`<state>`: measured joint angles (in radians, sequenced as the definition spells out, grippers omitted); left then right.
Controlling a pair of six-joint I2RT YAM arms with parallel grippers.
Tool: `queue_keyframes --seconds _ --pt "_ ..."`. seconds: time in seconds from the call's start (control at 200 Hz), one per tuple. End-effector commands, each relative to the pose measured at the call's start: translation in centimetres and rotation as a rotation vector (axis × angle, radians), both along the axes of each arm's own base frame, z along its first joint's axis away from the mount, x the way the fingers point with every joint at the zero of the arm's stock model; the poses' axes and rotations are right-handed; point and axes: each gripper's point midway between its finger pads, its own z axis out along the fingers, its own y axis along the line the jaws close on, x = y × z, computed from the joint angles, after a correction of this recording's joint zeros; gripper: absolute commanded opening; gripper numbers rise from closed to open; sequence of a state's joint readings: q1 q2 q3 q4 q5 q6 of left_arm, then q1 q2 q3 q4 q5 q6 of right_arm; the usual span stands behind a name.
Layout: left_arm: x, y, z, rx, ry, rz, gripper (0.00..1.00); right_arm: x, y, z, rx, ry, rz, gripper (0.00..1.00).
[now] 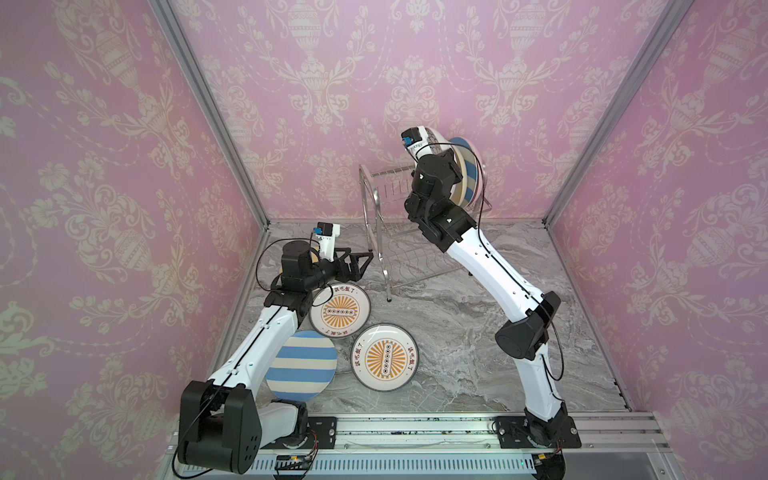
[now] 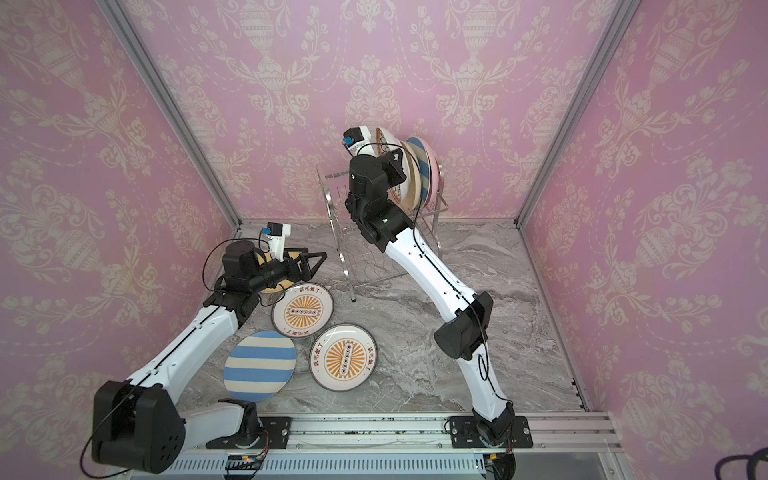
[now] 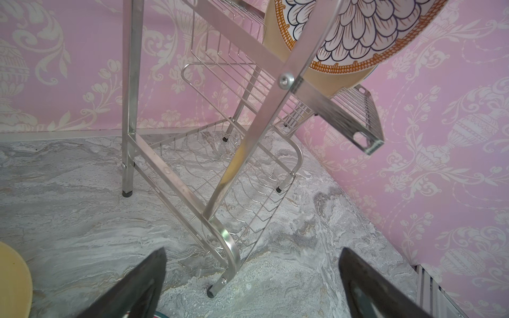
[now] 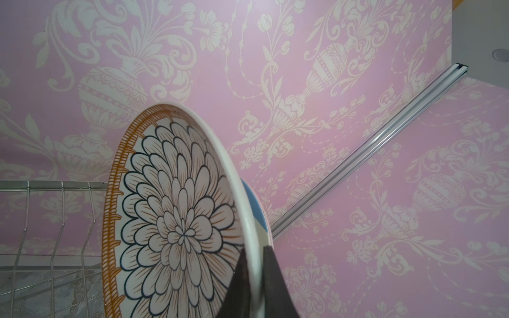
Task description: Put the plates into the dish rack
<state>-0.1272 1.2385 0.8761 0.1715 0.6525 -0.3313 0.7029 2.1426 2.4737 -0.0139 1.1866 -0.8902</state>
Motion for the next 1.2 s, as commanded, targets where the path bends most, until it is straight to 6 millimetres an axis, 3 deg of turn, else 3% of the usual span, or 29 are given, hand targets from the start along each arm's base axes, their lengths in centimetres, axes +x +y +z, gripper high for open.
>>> queue_keyframes --seconds 0.0,0.3,0.45,0.615,0.836,1.196 --pt "-0.2 -0.2 -0.1 0.001 -0.008 -0.027 0.99 -1.6 -1.0 2.9 0.121 -0.117 0.004 0.00" --pt "-0.4 -0.1 -0.2 0.012 -0.010 -0.025 0.99 -1.2 -0.9 0.8 0.127 -0.082 -0.010 0.00" --pt "-0.5 -0.1 -0.2 0.012 -0.010 -0.025 0.99 -1.3 -1.3 0.8 0.134 -0.084 -0.013 0.00" --pt "-0.4 -0.1 -0.1 0.009 -0.014 -0.024 0.99 -1.4 -2.1 1.4 0.138 -0.095 -0.022 0.00" --pt "-0.4 -0.1 -0.2 0.006 -0.011 -0.026 0.99 -1.8 -2.1 4.3 0.146 -0.149 0.007 0.00" --pt "-0.5 -0.2 0.1 0.004 -0.015 -0.033 0.99 -1.9 -2.6 4.2 0.135 -0.143 -0.011 0.00"
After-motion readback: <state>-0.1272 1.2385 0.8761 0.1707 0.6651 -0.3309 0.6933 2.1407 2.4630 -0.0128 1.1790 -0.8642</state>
